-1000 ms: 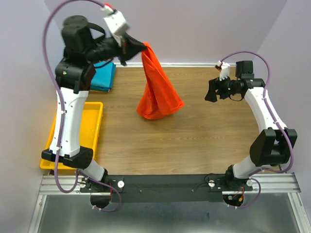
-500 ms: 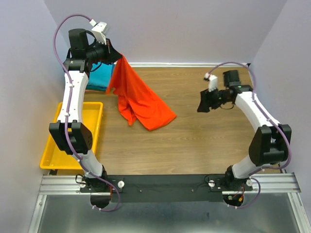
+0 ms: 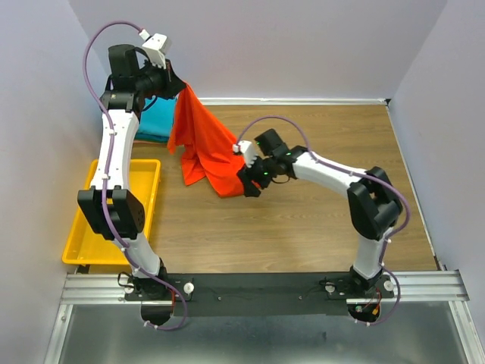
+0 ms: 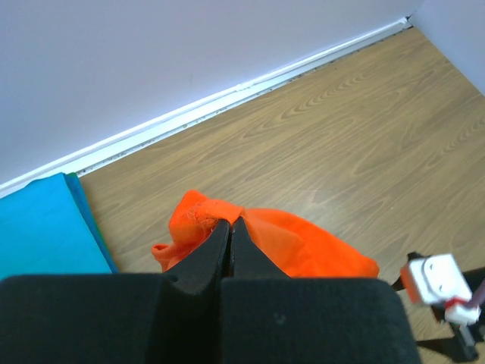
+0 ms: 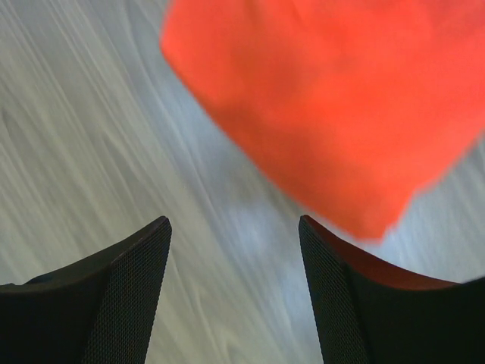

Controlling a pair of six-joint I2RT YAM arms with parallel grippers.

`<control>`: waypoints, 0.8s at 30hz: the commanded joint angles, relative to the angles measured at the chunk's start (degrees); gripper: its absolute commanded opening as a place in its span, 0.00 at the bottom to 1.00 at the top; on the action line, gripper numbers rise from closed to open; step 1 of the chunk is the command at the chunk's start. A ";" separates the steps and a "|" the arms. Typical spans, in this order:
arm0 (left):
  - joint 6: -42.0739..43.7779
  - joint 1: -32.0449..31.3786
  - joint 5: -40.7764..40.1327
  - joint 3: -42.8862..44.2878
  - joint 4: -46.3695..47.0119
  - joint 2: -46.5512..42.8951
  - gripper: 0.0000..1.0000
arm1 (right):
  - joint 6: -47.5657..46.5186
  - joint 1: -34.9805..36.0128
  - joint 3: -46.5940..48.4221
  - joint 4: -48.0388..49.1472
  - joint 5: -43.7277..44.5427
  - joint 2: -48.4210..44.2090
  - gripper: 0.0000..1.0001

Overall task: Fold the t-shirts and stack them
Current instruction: Flatten the tshirt out

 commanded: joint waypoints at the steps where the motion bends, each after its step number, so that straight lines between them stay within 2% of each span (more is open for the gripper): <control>1: 1.28 -0.16 -1.86 -0.50 0.17 0.70 0.00 | 1.30 4.93 8.06 6.09 7.71 6.43 0.76; 8: 2.86 -0.16 -1.69 1.16 -0.98 2.28 0.00 | 2.18 12.04 16.60 5.91 9.64 15.49 0.75; 16: 3.65 -0.16 -1.25 1.96 -1.59 2.72 0.00 | 2.53 13.90 20.39 5.91 17.29 23.68 0.74; 17: 3.82 -0.16 -1.33 2.13 -1.59 2.72 0.00 | 2.18 13.99 20.04 5.91 17.90 23.77 0.61; 19: 4.18 -0.16 -1.16 2.40 -1.94 2.72 0.00 | 1.57 13.99 18.21 5.82 19.30 22.64 0.43; 20: 4.44 -0.16 -0.90 2.92 -2.64 2.81 0.00 | 1.30 13.99 17.15 5.82 19.40 21.59 0.25; 23: 6.02 -0.16 0.24 4.76 -4.39 2.89 0.00 | 0.07 13.90 12.58 5.48 18.70 14.57 0.01; 24: 6.63 -0.16 0.77 5.29 -5.10 2.81 0.00 | -0.63 13.55 11.53 5.21 15.83 12.02 0.00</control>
